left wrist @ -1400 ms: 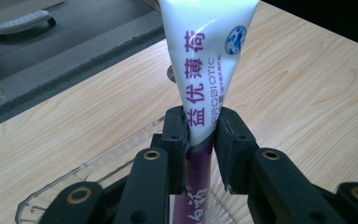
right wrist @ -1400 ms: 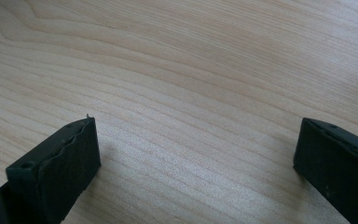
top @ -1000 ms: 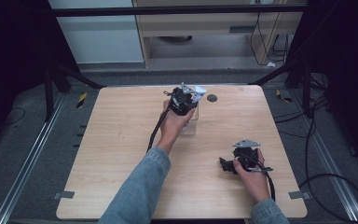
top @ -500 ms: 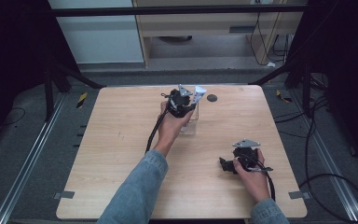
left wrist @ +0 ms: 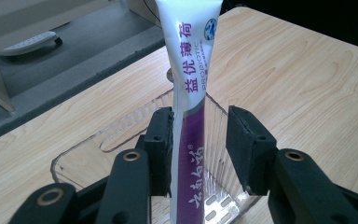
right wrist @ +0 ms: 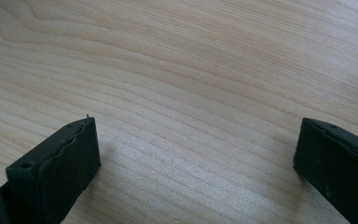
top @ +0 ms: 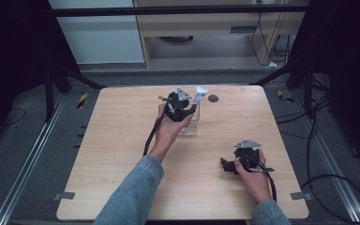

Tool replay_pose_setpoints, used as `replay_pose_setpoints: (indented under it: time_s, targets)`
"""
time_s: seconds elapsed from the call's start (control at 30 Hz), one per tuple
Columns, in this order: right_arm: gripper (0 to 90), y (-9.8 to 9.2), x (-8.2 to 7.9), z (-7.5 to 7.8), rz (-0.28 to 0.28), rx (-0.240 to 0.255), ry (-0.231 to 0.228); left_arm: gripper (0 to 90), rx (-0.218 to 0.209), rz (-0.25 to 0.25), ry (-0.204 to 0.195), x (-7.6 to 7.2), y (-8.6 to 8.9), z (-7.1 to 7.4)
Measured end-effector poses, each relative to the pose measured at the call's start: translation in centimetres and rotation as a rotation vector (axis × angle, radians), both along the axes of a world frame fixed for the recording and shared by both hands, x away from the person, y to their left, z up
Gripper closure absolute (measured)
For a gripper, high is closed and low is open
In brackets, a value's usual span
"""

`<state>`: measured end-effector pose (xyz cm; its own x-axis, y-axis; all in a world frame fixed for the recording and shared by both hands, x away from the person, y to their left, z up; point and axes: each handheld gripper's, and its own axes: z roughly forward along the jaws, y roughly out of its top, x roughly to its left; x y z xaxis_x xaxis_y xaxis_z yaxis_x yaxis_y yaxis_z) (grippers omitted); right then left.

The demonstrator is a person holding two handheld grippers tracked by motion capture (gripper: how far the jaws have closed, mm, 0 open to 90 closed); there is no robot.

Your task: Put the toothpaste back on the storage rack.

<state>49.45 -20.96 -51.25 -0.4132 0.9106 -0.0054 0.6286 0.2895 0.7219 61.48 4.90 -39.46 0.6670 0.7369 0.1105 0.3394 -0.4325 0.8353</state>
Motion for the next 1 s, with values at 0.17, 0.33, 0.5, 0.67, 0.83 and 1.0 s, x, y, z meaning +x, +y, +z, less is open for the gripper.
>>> replay_pose_setpoints:
  time_s: [0.17,0.33,0.5,0.67,0.83,1.0]
  targets:
    - [0.5,0.0,0.0,0.0,-0.001,0.003,0.003,57.3,0.004,-0.012,-0.006,-0.6,0.3,0.2]
    - [0.5,0.0,0.0,0.0,-0.001,0.004,0.003,55.4,0.028,-0.032,0.006,-1.1,0.5,0.2]
    - [0.5,0.0,0.0,0.0,-0.001,0.002,0.003,49.7,0.042,-0.042,0.008,-1.6,0.7,0.5]
    - [0.5,0.0,0.0,0.0,-0.001,0.002,0.003,43.2,0.039,-0.081,0.014,-1.9,0.7,0.8]
    - [0.5,0.0,0.0,0.0,-0.002,0.003,0.003,31.0,0.023,-0.12,0.041,-2.3,0.6,0.8]
    - [0.5,0.0,0.0,0.0,-0.001,0.003,0.002,10.1,0.038,-0.109,0.045,-3.3,-0.1,0.7]
